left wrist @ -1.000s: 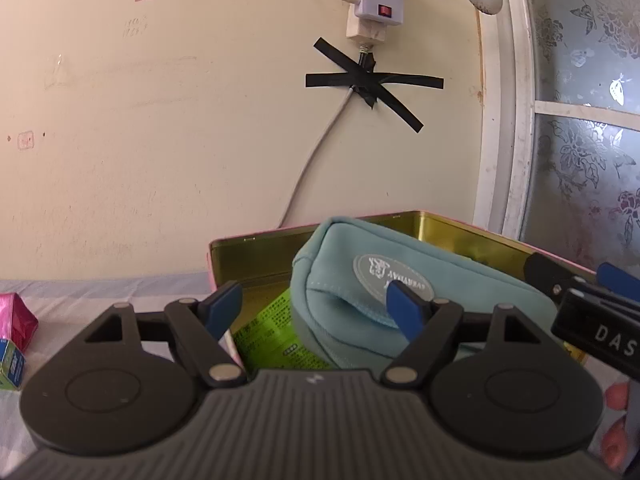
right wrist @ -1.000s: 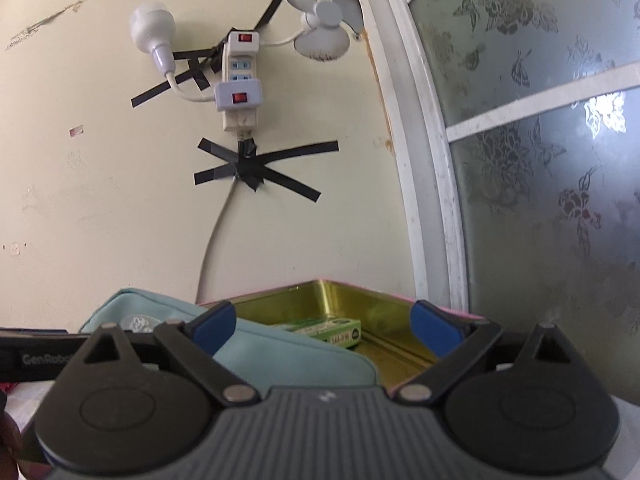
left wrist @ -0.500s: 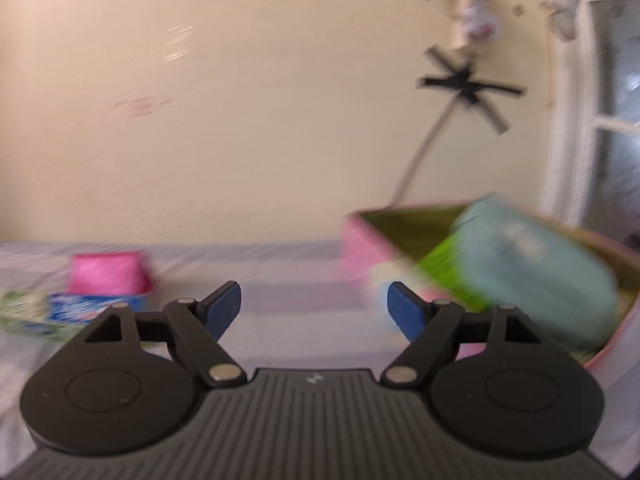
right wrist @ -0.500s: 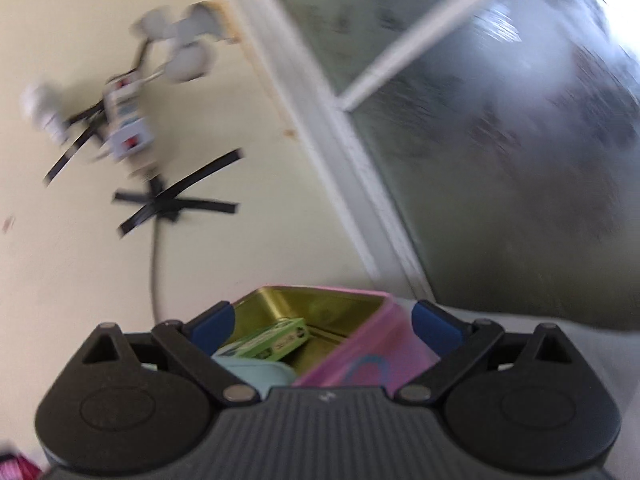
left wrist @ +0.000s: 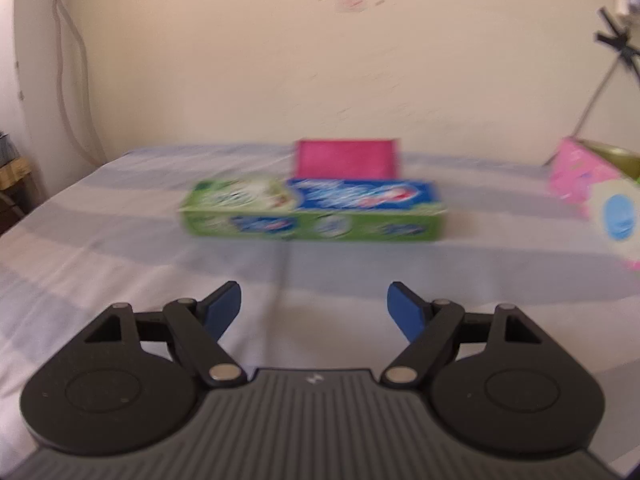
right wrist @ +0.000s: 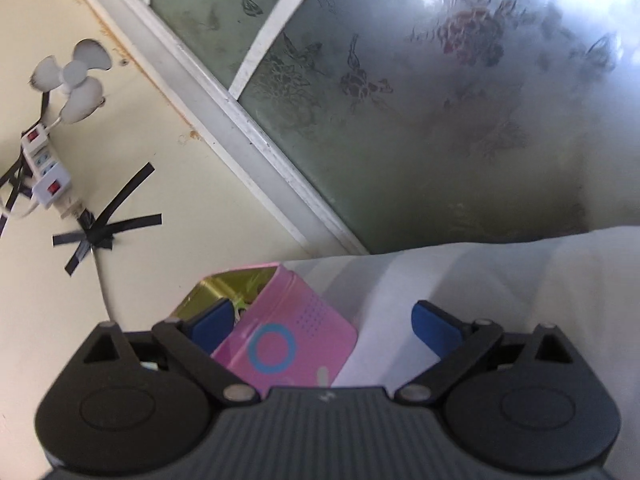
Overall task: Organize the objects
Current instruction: 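Move both grippers toward the green toothpaste box and pink box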
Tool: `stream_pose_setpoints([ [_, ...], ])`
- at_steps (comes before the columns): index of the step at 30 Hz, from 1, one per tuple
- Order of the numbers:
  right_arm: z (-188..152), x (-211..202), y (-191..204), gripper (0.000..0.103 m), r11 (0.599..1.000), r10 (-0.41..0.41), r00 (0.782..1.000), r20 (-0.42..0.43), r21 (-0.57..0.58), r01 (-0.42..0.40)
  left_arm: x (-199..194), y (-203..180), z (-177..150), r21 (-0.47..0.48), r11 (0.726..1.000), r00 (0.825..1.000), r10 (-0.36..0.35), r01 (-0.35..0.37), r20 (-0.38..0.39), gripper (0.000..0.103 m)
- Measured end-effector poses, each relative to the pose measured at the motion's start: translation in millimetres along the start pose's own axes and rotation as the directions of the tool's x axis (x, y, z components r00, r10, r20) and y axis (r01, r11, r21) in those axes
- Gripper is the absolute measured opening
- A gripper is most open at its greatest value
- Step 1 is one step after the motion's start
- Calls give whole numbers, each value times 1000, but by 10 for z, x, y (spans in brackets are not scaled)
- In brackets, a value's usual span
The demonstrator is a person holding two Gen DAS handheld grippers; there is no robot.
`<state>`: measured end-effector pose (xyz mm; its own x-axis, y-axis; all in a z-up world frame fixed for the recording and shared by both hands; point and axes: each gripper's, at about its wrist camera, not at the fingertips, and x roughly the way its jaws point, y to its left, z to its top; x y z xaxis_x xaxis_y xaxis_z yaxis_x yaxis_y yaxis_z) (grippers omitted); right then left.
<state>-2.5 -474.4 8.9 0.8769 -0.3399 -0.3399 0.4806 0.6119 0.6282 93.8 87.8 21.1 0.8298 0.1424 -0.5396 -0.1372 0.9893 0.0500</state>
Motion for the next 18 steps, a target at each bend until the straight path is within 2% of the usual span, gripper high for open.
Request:
stream_pose_setpoints([
  [2, -44, -118, 40, 102, 998, -13, 1000, -7, -54, 12, 22, 177, -16, -10, 1000, 999, -4, 3, -39, 82],
  [4, -109, -172, 124, 95, 986, -68, 994, -84, -158, 54, 77, 351, -22, -25, 1000, 998, -11, 10, -62, 82],
  [6, -185, -307, 151, 92, 979, -24, 991, -132, -203, -3, 91, 470, -23, 0, 1000, 998, 7, -7, -57, 83],
  [7, -222, -389, 191, 92, 971, -29, 989, -143, -239, -6, 79, 525, -31, 19, 1000, 999, 11, -10, -51, 83],
  [10, -352, -602, 325, 92, 938, -32, 978, -205, -345, -42, 86, 673, -35, 62, 997, 998, -33, 36, -53, 89],
  [12, -451, -684, 402, 92, 925, -27, 959, -282, -372, -83, 79, 739, -58, 106, 994, 999, 20, -17, -30, 91],
  [14, -596, -771, 501, 91, 907, -9, 937, -349, -397, -139, 121, 869, -42, 88, 996, 999, 11, -7, -41, 91],
  [16, -789, -882, 674, 91, 865, -3, 926, -379, -465, -187, 157, 1011, -27, 60, 998, 999, 2, 1, -52, 92],
  [18, -1016, -979, 911, 90, 817, 30, 899, -437, -507, -274, 183, 1118, -14, 42, 999, 998, 8, -6, -58, 92],
])
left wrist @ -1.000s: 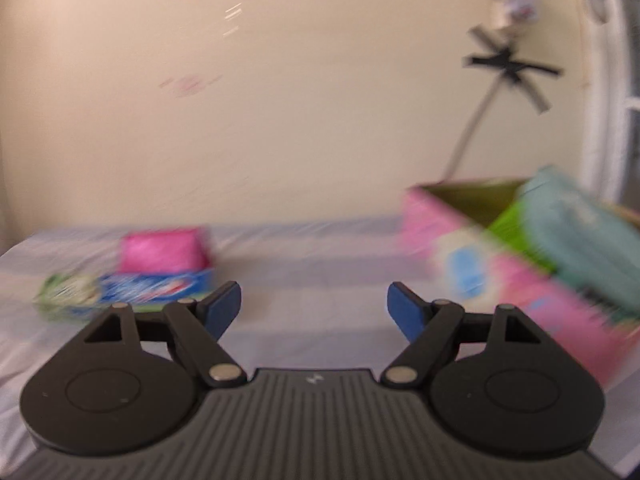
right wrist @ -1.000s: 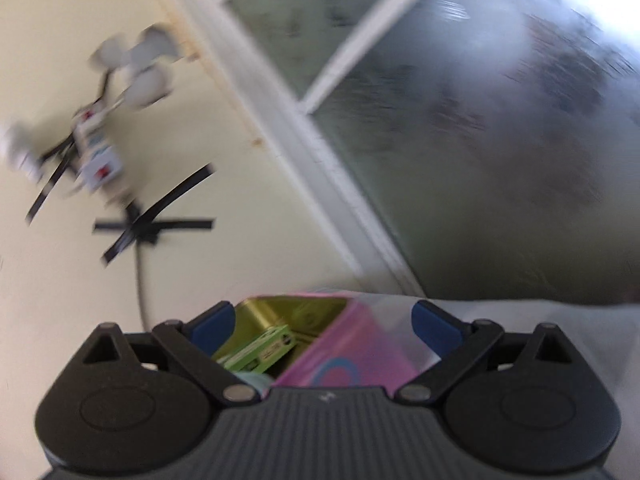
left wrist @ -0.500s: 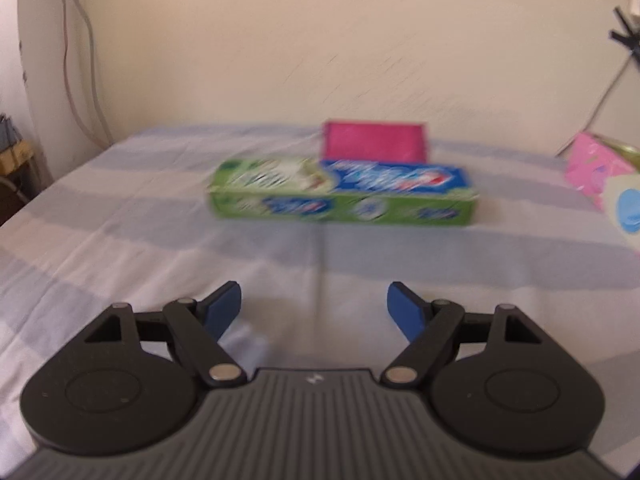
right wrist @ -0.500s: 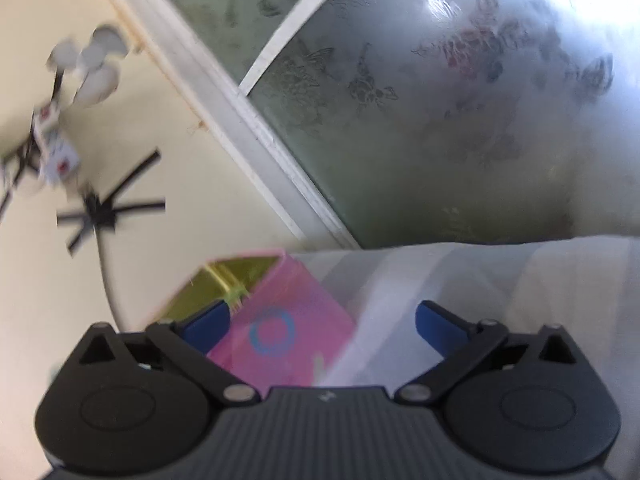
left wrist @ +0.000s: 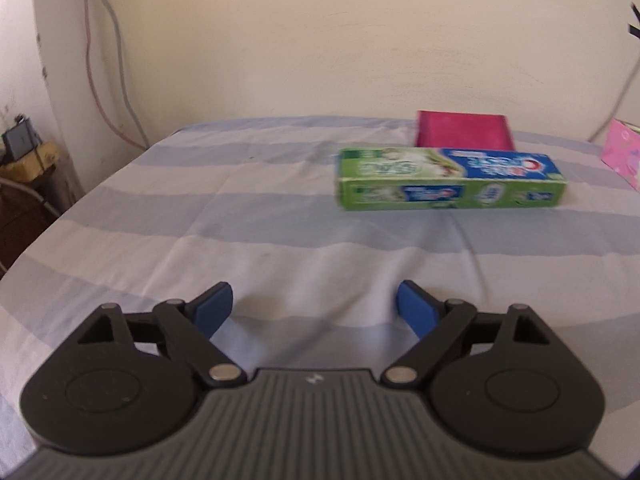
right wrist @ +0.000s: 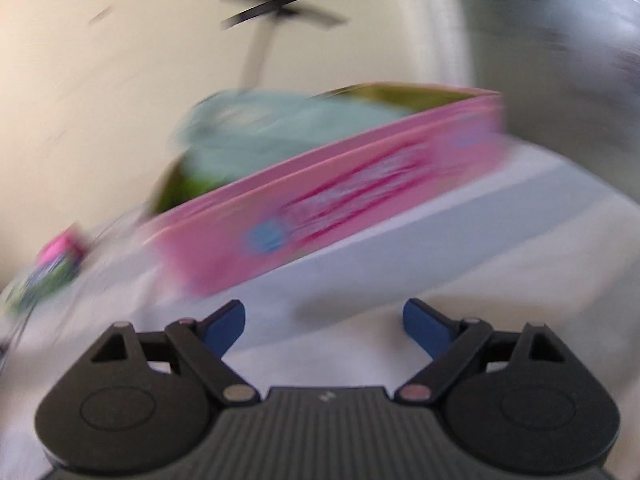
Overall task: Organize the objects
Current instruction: 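Move both grippers toward the green toothpaste box and pink box, then grasp the Crest toothpaste box across its width with the right gripper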
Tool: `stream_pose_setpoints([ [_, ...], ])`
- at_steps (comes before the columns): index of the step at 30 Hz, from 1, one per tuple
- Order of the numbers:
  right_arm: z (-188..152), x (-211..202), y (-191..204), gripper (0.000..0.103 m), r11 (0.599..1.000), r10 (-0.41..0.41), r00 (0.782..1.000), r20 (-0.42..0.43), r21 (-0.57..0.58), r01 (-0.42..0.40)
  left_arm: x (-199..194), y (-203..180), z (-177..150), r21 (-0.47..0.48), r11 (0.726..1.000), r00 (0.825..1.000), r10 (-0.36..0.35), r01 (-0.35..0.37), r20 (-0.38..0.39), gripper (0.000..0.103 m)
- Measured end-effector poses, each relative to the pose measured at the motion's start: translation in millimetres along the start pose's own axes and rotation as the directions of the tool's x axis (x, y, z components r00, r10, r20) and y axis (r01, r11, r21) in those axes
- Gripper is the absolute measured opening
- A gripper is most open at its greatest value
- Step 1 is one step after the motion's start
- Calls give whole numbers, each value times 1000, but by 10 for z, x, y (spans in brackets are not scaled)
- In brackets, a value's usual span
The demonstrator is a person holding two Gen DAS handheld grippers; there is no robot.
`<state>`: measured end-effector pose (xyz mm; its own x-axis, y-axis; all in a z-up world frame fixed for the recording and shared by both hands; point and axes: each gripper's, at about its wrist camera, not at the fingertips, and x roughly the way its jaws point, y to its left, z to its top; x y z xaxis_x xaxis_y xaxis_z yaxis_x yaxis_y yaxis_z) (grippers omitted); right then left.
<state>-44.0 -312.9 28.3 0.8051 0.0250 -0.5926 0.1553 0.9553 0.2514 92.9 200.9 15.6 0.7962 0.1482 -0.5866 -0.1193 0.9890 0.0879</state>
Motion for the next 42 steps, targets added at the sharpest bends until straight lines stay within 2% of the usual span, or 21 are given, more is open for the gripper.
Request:
stream_pose_setpoints([
  [3, -101, 57, 591, 89, 985, 92, 994, -59, -138, -100, 37, 108, 8, -17, 1000, 1000, -11, 11, -7, 93],
  [5, -158, 120, 1024, 89, 955, 167, 980, -107, -228, -188, 45, 148, 8, -32, 999, 1000, -17, 17, -11, 93],
  [8, -219, 237, 1620, 90, 901, 235, 959, -156, -335, -276, 57, 164, 8, -54, 998, 999, -29, 28, -15, 93],
  [9, -229, 289, 1807, 86, 884, 243, 957, -159, -371, -286, 57, 165, 6, -56, 998, 999, -29, 28, -14, 93],
  [10, -230, 356, 1963, 87, 863, 265, 947, -182, -393, -317, 74, 172, 16, -52, 998, 999, -31, 30, -14, 93],
  [13, -268, 481, 2367, 87, 834, 268, 946, -182, -448, -322, 83, 177, 17, -52, 998, 999, -30, 29, -11, 93],
  [16, -220, 655, 2650, 86, 828, 286, 939, -189, -445, -342, 88, 177, 19, -57, 998, 999, -31, 30, -13, 93],
  [17, -196, 707, 2729, 85, 824, 307, 931, -197, -434, -364, 94, 173, 23, -59, 998, 999, -29, 29, -13, 93],
  [22, -86, 975, 2895, 84, 851, 368, 914, -172, -333, -406, 155, 128, 76, -64, 998, 1000, -19, 17, -19, 93],
  [31, 125, 1328, 2921, 83, 907, 364, 926, -99, -187, -377, 279, 43, 186, -77, 997, 1000, -13, 11, -26, 93],
  [36, 272, 1554, 2980, 85, 917, 353, 931, -90, -164, -363, 361, 15, 248, -84, 996, 999, -19, 16, -26, 92],
  [40, 350, 1684, 3012, 86, 910, 378, 919, -114, -137, -391, 393, -2, 269, -92, 996, 1000, -15, 13, -25, 92],
  [42, 365, 1726, 3019, 79, 894, 414, 900, -135, -125, -430, 406, 6, 282, -90, 996, 1000, -19, 17, -24, 92],
])
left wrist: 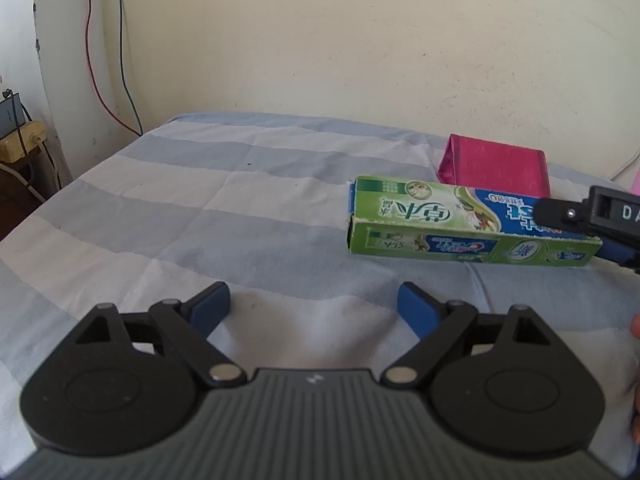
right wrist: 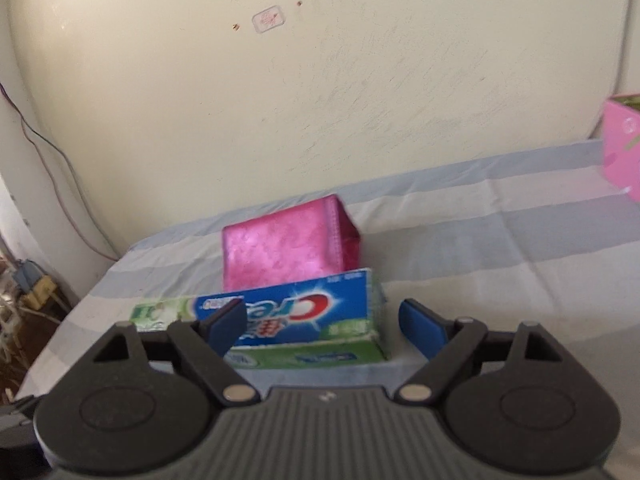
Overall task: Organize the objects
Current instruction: 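Grasp the Crest toothpaste box across its width with the right gripper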
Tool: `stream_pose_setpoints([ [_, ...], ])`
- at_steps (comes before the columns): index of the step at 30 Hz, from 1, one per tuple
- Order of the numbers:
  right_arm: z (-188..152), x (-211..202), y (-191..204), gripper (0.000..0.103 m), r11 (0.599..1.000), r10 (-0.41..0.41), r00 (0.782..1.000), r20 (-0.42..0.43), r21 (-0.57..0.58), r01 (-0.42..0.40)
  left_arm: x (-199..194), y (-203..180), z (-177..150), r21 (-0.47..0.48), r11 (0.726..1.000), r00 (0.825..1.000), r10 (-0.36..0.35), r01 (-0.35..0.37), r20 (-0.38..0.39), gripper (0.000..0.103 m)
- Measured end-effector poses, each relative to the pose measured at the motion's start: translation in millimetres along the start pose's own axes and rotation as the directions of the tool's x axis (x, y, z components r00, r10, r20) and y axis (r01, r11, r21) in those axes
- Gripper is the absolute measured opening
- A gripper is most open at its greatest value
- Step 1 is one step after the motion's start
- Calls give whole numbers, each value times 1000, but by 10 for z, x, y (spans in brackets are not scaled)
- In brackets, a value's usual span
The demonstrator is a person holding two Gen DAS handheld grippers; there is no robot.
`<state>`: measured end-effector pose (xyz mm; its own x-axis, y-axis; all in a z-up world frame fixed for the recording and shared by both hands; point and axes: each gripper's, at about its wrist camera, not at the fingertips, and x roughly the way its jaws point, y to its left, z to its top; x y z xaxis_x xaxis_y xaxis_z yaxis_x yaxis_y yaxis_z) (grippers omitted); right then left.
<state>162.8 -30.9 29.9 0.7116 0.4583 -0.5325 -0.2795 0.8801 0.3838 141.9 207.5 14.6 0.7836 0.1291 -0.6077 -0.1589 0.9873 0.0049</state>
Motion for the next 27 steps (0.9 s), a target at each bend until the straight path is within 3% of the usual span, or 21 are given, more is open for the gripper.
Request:
stream_pose_setpoints([
  [1, 0, 2, 1, 77, 1000, 16, 1000, -2, -8, -16, 1, 5, 2, -3, 1000, 1000, -3, 3, 1, 92],
  [3, -15, -23, -6, 58, 998, 69, 998, -4, -11, -69, -7, 10, 5, -8, 1000, 1000, -5, 5, 3, 92],
  [6, -46, -78, 16, 50, 995, 96, 995, 2, -28, -96, -9, 22, 7, -13, 1000, 1000, -9, 10, 5, 92],
  [10, -112, -165, 57, 49, 993, 109, 994, -3, -54, -109, -20, 35, 5, -18, 1000, 1000, -17, 17, 9, 92],
  [14, -242, -290, 201, 49, 972, 168, 985, -50, -160, -174, -34, 47, -8, -22, 999, 999, -29, 30, 14, 92],
  [17, -264, -305, 278, 61, 968, 151, 987, -53, -196, -158, -65, 91, -18, -38, 997, 998, -63, 65, 31, 90],
  [21, -250, -256, 270, 62, 970, 143, 987, -77, -189, -155, -159, 314, 16, -159, 977, 983, -121, 143, 139, 90],
  [23, -250, -224, 280, 62, 969, 133, 987, -93, -196, -149, -109, 375, 124, -197, 967, 981, -139, 164, 135, 90],
  [27, -252, -210, 285, 62, 970, 125, 987, -100, -196, -143, 67, 436, 419, -216, 970, 985, -75, 108, 153, 96],
])
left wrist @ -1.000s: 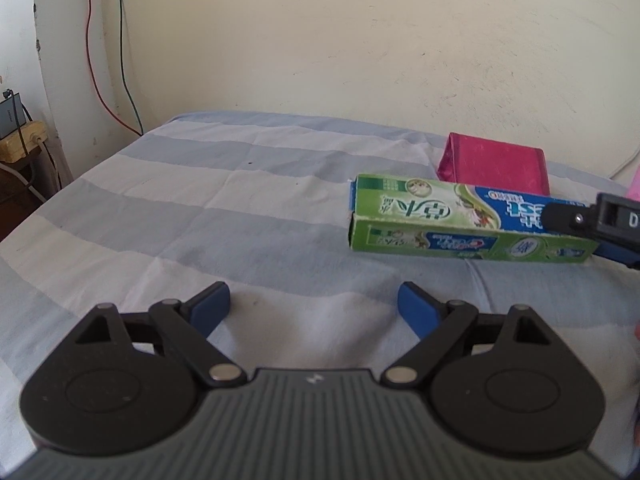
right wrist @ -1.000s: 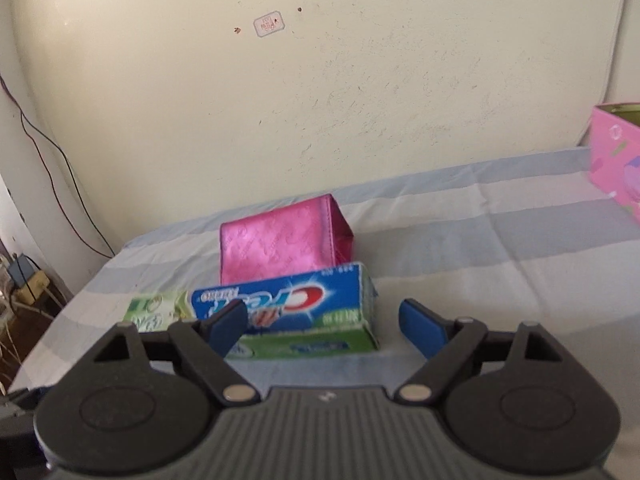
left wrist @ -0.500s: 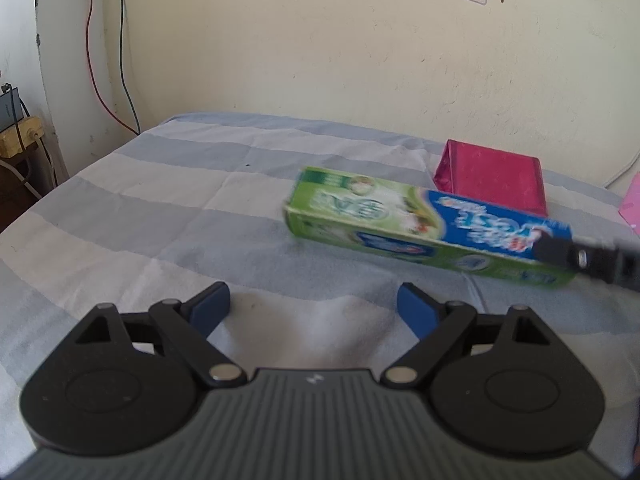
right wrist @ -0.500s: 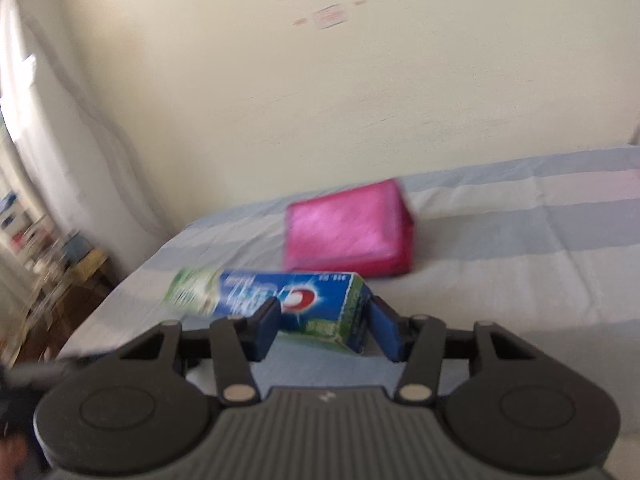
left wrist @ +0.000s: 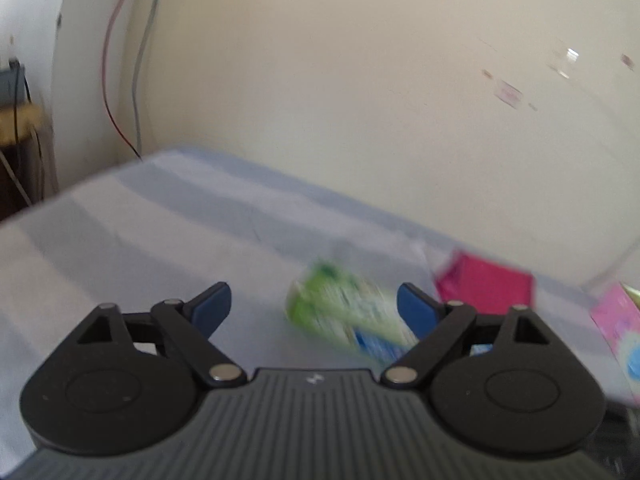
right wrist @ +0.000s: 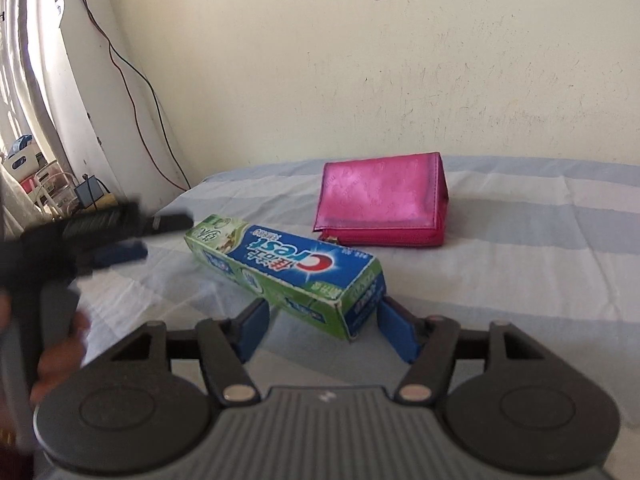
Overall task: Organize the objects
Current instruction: 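Grasp the Crest toothpaste box across its width with the right gripper, then carry the toothpaste box with the right gripper over the pink tin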
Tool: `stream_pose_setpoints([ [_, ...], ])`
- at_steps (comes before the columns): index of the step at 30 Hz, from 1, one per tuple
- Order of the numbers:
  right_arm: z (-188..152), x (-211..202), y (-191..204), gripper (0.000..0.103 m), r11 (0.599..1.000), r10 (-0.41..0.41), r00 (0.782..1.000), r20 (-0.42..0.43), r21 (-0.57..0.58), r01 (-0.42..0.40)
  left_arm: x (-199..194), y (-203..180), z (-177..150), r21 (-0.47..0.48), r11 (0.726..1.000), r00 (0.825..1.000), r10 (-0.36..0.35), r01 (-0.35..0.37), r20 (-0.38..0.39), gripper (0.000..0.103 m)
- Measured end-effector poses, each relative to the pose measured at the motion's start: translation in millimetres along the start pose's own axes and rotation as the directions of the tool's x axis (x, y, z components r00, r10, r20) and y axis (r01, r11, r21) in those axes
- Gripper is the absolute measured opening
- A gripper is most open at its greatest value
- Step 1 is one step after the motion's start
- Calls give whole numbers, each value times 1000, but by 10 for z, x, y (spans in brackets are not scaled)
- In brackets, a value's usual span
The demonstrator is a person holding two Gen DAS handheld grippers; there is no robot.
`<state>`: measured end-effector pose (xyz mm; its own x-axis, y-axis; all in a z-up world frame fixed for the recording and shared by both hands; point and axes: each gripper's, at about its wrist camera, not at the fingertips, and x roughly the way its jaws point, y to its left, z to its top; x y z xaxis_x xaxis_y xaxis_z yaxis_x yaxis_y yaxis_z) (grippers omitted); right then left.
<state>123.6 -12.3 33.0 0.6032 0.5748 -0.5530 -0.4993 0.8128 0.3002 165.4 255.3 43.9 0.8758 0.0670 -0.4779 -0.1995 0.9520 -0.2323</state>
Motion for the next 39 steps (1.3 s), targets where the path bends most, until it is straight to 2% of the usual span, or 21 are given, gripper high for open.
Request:
stream_pose_setpoints([
  [2, 1, -7, -2, 62, 1000, -1, 1000, 1, 4, 1, 180, 67, 100, -43, 999, 1000, 14, -15, -21, 97],
  [5, 16, 2, 1, 62, 1000, 0, 1000, 0, 9, 0, 455, 144, 37, -132, 989, 991, -79, 65, -105, 92],
  [6, 22, 5, -3, 62, 1000, 1, 1000, 0, 11, -1, 450, 93, -39, -99, 993, 994, -76, 69, -75, 89],
  [7, 25, 5, -4, 62, 1000, 3, 1000, 0, 13, -3, 438, -3, -61, -51, 996, 994, -73, 69, -86, 88],
  [8, 29, 4, -9, 62, 1000, 7, 1000, 0, 17, -7, 424, -80, -75, -21, 990, 985, -142, 141, -101, 78],
  [9, 33, 6, -23, 63, 1000, 8, 1000, 2, 26, -8, 398, -164, -116, 14, 985, 980, -168, 171, -108, 80],
  [11, 41, -2, -71, 63, 998, -6, 1000, 15, 60, 5, 297, -325, -188, 96, 986, 989, -133, 140, -71, 80],
  [15, 32, -46, -119, 63, 995, -30, 999, 30, 92, 27, 221, -368, -270, 68, 985, 984, -150, 157, -92, 80],
  [18, 11, -99, -98, 64, 997, -46, 999, 15, 70, 45, 79, -425, -352, 96, 984, 986, -144, 152, -86, 80],
  [20, -46, -185, -57, 64, 998, -66, 998, 0, 17, 66, -33, -473, -425, 99, 982, 984, -152, 162, -97, 80],
  [24, -291, -532, 38, 63, 980, -163, 986, -17, -119, 160, -349, -558, -617, 130, 968, 972, -198, 214, -124, 80],
  [30, -763, -1408, -117, 60, 955, -257, 966, 12, -149, 256, -970, -966, -1093, 185, 931, 946, -293, 316, -141, 80],
  [33, -991, -1880, -299, 60, 957, -277, 961, 7, -92, 276, -1256, -1215, -1373, 220, 902, 926, -340, 371, -166, 80],
  [35, -1175, -2182, -431, 60, 953, -298, 954, 24, -44, 299, -1409, -1406, -1538, 258, 868, 903, -385, 424, -189, 80],
  [39, -1554, -2754, -575, 60, 926, -378, 922, 82, 26, 378, -1586, -1765, -1748, 305, 801, 855, -455, 516, -251, 80],
])
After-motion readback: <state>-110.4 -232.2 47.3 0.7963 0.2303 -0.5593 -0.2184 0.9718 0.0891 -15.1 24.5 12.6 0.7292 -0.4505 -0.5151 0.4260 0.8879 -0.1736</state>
